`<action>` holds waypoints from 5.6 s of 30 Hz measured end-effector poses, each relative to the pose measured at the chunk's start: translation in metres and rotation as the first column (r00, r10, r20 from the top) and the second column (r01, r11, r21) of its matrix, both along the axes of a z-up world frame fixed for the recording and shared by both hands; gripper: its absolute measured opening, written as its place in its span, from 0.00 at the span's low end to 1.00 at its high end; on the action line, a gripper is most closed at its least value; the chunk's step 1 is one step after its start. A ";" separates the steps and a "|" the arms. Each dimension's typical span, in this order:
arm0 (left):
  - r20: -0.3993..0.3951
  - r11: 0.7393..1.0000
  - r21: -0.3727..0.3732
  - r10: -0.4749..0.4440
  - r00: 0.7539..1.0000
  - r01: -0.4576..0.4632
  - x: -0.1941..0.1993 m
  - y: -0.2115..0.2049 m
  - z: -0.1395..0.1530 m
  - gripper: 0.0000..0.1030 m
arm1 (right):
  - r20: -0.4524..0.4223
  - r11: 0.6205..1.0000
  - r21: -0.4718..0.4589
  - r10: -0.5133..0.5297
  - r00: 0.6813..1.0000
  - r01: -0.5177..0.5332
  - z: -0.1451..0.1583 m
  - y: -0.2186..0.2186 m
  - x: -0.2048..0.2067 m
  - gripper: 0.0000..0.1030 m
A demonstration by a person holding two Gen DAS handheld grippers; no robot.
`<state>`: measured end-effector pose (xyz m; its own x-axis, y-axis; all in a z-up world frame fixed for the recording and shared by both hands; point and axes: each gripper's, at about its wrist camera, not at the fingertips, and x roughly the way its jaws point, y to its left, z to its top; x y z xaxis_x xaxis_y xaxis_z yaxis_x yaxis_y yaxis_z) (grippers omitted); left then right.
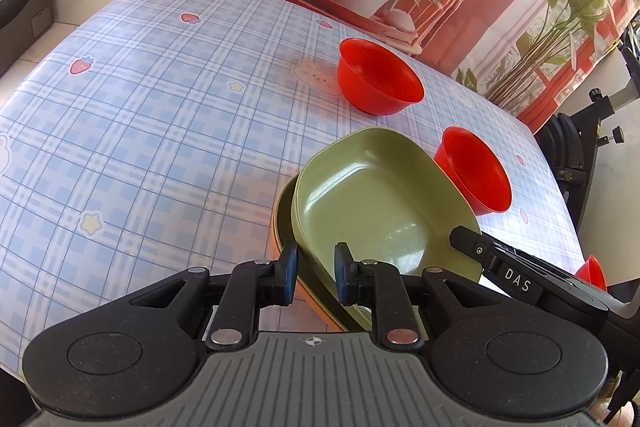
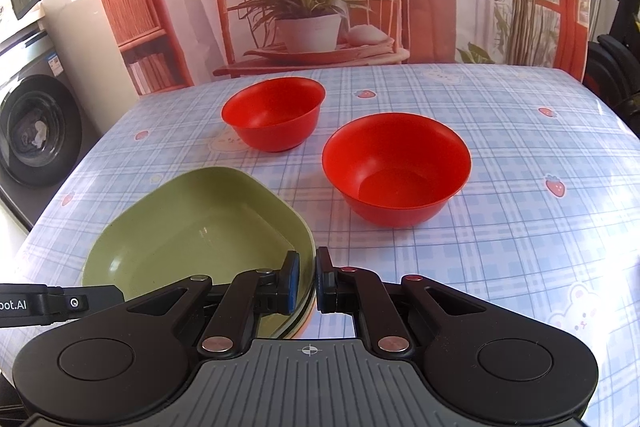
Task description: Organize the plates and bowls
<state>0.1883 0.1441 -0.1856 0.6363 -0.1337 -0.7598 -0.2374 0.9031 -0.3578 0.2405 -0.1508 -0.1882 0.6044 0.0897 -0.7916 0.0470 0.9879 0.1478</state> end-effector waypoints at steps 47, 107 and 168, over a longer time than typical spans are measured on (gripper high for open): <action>0.040 0.994 0.050 0.100 0.994 -0.102 -0.013 -0.003 -0.018 0.47 | 0.052 0.998 -0.051 0.045 0.998 -0.043 -0.006 0.015 -0.033 0.18; 0.075 0.956 0.152 -0.265 0.961 0.251 0.235 -0.017 0.014 0.48 | -0.005 0.998 0.050 -0.038 0.999 0.038 -0.018 -0.023 0.157 0.22; 0.038 0.866 0.321 -0.417 0.908 0.384 0.157 -0.148 0.078 0.11 | 0.057 0.876 0.379 -0.344 0.937 0.299 0.022 -0.105 0.045 0.06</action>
<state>0.3449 -0.0036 -0.1077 0.6533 -0.1704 -0.7376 0.1909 0.9799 -0.0572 0.2855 -0.2559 -0.1660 0.7358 0.1381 -0.6630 0.3124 0.7994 0.5132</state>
